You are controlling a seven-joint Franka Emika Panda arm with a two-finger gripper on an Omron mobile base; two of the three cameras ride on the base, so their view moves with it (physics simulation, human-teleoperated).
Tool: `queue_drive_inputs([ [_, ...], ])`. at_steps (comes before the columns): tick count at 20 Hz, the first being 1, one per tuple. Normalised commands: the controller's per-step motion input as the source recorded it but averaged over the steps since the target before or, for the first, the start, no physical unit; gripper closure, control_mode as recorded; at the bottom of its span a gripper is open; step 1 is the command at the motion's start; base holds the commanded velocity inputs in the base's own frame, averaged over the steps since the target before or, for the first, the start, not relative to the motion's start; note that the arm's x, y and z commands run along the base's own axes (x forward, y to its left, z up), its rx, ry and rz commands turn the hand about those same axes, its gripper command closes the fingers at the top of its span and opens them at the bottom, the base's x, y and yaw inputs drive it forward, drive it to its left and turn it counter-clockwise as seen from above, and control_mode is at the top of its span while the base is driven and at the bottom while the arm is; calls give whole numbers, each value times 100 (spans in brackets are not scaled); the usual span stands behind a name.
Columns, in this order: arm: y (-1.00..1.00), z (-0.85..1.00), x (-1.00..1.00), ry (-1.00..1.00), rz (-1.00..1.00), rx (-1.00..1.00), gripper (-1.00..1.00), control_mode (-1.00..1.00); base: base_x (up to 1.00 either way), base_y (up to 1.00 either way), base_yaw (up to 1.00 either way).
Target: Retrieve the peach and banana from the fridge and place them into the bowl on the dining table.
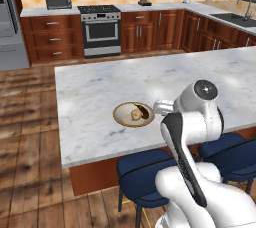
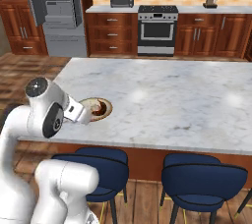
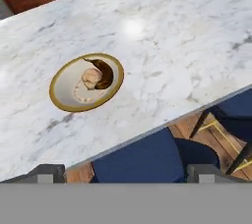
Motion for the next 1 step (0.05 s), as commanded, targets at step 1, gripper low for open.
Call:
queue_drive_inputs([
  [1, 5, 34, -100, -17, 0, 0, -100, -100, 0, 0, 0],
])
